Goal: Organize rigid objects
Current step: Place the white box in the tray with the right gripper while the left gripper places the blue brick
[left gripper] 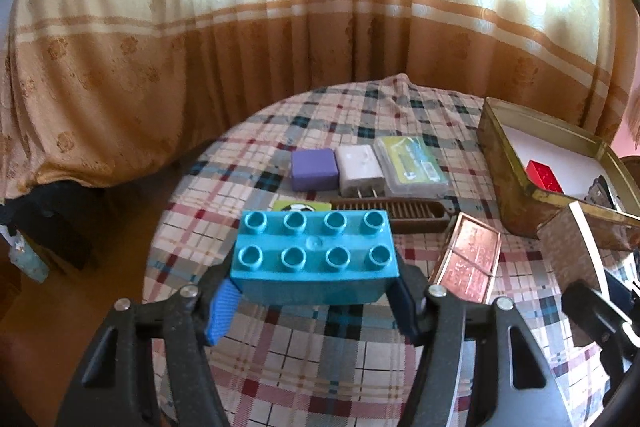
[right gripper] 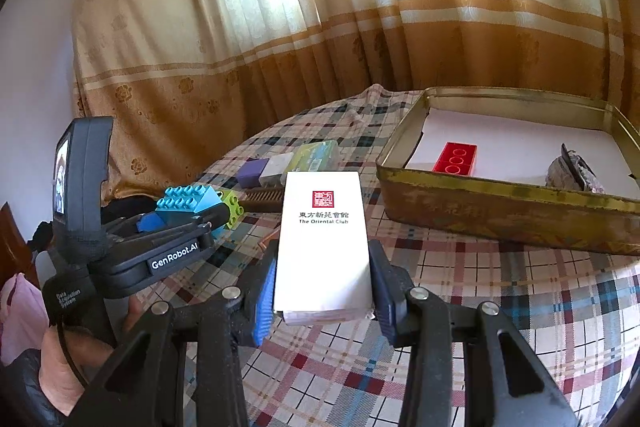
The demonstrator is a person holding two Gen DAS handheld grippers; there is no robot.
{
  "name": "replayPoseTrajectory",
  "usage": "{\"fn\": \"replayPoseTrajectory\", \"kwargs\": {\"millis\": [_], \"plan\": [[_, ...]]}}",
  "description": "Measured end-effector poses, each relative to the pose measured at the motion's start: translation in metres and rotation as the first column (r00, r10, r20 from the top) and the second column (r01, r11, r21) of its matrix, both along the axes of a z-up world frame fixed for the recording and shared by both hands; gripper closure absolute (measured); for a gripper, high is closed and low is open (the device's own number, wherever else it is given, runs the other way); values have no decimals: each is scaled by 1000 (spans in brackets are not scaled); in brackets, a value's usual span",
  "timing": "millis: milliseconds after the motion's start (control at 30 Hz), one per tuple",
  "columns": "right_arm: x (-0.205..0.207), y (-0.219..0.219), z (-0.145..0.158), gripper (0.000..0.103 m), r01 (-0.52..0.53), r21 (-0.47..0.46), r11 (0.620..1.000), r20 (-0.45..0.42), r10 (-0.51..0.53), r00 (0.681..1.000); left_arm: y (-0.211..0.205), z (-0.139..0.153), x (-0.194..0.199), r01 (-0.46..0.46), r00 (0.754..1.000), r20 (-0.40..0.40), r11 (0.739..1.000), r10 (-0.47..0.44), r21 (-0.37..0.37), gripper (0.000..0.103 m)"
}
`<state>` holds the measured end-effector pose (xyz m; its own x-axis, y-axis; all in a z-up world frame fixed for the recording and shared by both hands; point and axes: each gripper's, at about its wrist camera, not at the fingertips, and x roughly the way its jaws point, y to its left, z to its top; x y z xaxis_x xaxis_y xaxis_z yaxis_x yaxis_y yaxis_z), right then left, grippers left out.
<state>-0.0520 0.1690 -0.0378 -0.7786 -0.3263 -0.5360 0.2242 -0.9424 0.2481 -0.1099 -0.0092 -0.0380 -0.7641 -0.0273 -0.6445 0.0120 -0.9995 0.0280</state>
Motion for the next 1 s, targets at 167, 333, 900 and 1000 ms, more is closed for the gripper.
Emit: {"fn": "replayPoseTrajectory", "kwargs": {"millis": [167,333,900,1000], "plan": [[2,0,1,59,8,0,1000,-12,-8,1000,6,3,3,13,1000,-26,999,-14,-36,39],[3,2,1,59,14,-4,1000,-16,-15,1000,8,4,5,11,999,-39,999,-13,-44,39],[5,23,7,59,79,-56,995,-36,-81,996,23,29,14,73,995,-66,997,-70,35,39],[7,39,13,59,114,-86,990,-40,-118,992,30,33,14,97,994,-64,993,-93,60,39]]}}
